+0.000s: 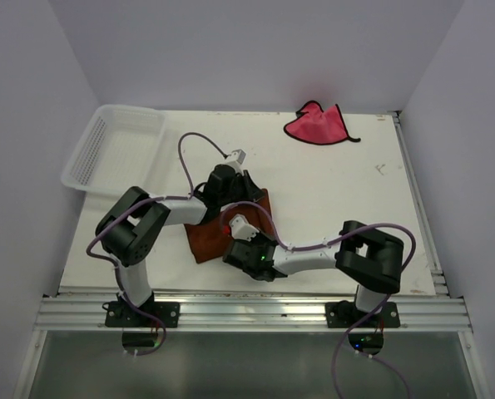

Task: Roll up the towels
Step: Roll the towel

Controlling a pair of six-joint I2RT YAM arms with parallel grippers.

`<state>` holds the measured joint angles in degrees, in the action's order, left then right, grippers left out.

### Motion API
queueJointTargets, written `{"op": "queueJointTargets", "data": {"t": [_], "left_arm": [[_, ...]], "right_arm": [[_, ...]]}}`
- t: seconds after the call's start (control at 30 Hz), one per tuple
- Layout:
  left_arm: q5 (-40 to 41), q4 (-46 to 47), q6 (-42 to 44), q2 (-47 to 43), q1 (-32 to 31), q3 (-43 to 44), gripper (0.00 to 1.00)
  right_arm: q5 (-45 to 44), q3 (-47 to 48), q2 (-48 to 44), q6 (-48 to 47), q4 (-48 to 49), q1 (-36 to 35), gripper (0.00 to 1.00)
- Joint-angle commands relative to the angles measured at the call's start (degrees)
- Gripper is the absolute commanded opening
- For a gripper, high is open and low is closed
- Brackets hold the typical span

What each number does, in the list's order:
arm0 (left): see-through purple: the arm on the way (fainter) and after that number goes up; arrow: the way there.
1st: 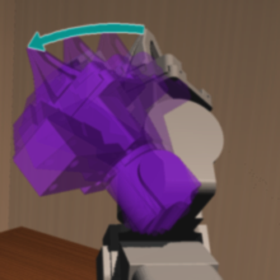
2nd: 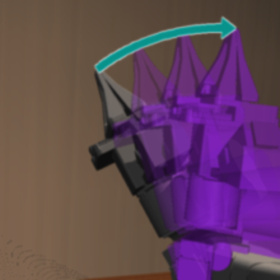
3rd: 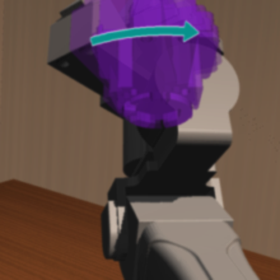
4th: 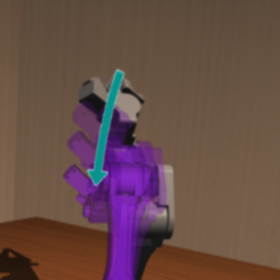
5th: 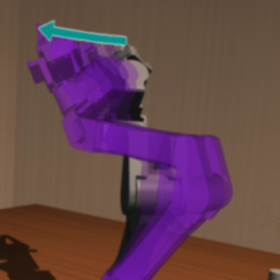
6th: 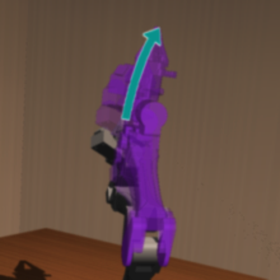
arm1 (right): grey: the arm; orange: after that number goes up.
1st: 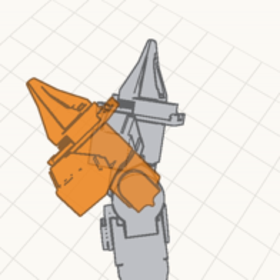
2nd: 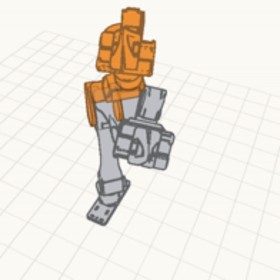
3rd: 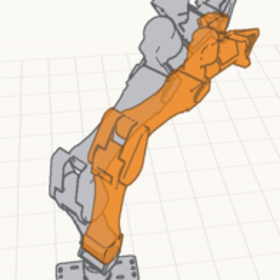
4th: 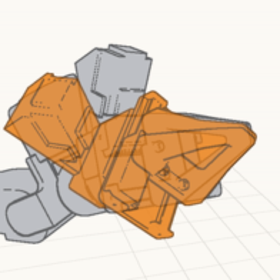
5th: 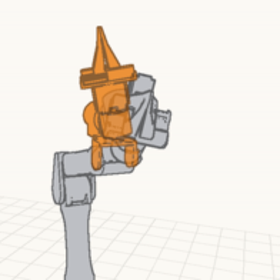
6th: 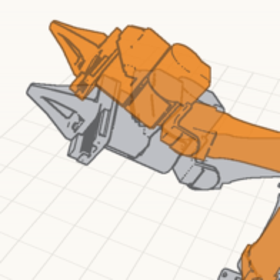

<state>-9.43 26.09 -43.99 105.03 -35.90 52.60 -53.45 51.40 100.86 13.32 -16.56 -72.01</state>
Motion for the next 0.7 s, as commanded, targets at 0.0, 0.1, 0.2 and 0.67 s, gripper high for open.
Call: {"op": "queueJointTargets", "data": {"t": [0.0, 0.1, 0.2, 0.67], "left_arm": [[0.38, 12.14, -1.80, 1.13, 1.80, -0.92, 0.00], [-0.15, 13.81, -1.63, 2.01, 1.80, -1.27, 0.00], [-0.24, 14.61, -0.93, 2.98, 1.80, -1.62, 0.00], [4.58, 6.71, 4.26, 4.57, 2.15, 0.14, 0.00]], "right_arm": [[-2.71, 2.13, 0.65, 1.36, -5.76, -0.85, 0.00], [-3.33, 2.74, 1.62, 1.09, -6.56, -0.85, 0.00], [-3.15, 3.79, 3.81, 0.48, -6.99, -0.94, 0.00], [-4.64, 13.46, 15.85, -0.75, -15.61, -1.29, 0.00]]}}
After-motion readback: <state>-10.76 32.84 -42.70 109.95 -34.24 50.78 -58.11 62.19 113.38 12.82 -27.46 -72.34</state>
